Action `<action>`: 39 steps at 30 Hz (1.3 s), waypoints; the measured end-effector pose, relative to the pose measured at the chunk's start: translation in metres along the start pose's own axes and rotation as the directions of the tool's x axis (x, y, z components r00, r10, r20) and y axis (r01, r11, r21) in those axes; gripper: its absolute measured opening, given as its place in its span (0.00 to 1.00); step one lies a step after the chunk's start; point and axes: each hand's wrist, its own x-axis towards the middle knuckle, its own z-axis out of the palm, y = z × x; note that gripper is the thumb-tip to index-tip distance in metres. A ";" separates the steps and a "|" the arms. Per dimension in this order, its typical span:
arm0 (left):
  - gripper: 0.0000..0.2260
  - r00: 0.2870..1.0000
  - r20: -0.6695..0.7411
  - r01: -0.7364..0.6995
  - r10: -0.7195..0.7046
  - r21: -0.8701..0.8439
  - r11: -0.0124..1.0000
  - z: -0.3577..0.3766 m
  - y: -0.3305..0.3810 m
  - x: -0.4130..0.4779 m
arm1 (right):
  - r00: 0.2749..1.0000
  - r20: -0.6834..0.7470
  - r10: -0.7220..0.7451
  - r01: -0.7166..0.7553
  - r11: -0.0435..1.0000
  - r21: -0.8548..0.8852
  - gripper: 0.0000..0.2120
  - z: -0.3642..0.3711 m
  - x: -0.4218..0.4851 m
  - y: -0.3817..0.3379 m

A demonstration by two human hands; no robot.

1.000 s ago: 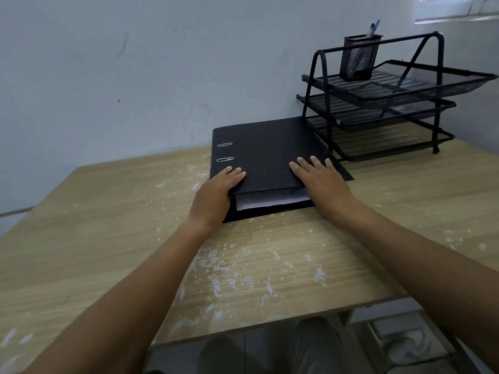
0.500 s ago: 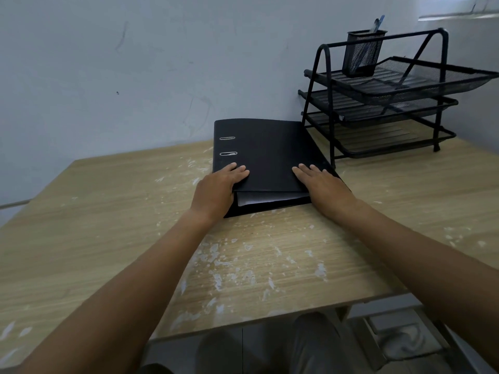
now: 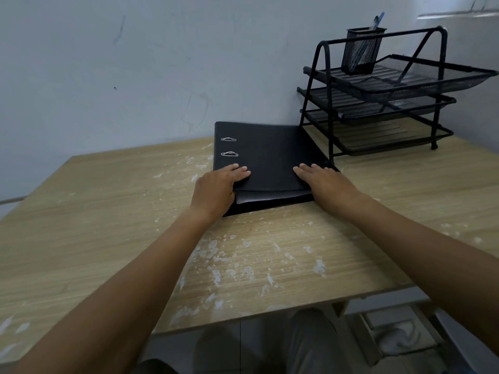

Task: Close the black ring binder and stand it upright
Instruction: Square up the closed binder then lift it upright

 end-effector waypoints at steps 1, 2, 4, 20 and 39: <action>0.29 1.000 0.016 -0.006 0.006 0.016 1.000 0.000 0.001 0.000 | 1.000 0.025 -0.003 0.003 1.000 -0.003 0.39 0.003 0.000 -0.001; 0.28 1.000 0.024 -0.009 0.008 0.025 1.000 0.000 0.002 0.000 | 0.999 0.037 0.005 -0.005 1.000 -0.004 0.39 0.006 -0.001 -0.002; 0.29 1.000 0.014 0.002 -0.002 0.014 1.000 0.001 0.002 0.000 | 0.999 0.027 0.019 -0.020 1.000 0.002 0.38 0.009 0.001 -0.002; 0.28 0.996 0.056 -0.065 0.074 -0.151 0.986 0.004 -0.014 -0.003 | 1.000 -0.028 0.004 0.001 0.989 0.148 0.35 0.006 0.003 -0.005; 0.34 0.963 0.215 0.256 -0.160 -0.555 0.792 -0.005 -0.014 0.016 | 0.998 0.058 0.030 -0.055 0.866 0.497 0.39 0.009 0.020 -0.008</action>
